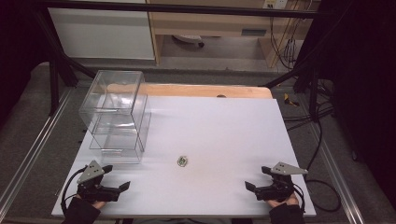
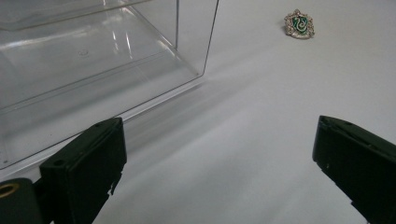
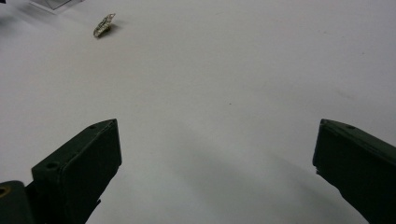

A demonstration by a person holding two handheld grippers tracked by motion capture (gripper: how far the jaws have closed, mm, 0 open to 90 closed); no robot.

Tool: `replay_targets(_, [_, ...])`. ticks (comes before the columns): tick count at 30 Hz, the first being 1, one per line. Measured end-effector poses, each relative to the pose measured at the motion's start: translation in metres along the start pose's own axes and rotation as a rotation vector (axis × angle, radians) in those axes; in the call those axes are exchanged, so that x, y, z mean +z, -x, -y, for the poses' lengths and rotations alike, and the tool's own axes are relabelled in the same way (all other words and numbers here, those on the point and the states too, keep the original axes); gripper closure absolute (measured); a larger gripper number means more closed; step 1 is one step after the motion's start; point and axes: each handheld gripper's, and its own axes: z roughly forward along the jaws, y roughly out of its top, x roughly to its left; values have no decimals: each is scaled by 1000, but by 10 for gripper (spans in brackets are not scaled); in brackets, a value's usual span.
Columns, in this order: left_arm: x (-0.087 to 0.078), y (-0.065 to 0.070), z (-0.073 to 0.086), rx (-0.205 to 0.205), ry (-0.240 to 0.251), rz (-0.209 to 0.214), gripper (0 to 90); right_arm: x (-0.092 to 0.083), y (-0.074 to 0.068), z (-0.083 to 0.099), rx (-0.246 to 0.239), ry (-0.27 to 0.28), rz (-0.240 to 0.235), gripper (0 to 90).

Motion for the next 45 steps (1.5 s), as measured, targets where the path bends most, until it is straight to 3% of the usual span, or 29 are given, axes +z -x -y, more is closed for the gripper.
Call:
replay_targets(20, [5,8,-5,6,-19,22,23,1,0,0,-13,-6,8,16])
replay_targets(45, [20,37,-20,76,-68,55,25,1,0,0,-10,-1,14,16])
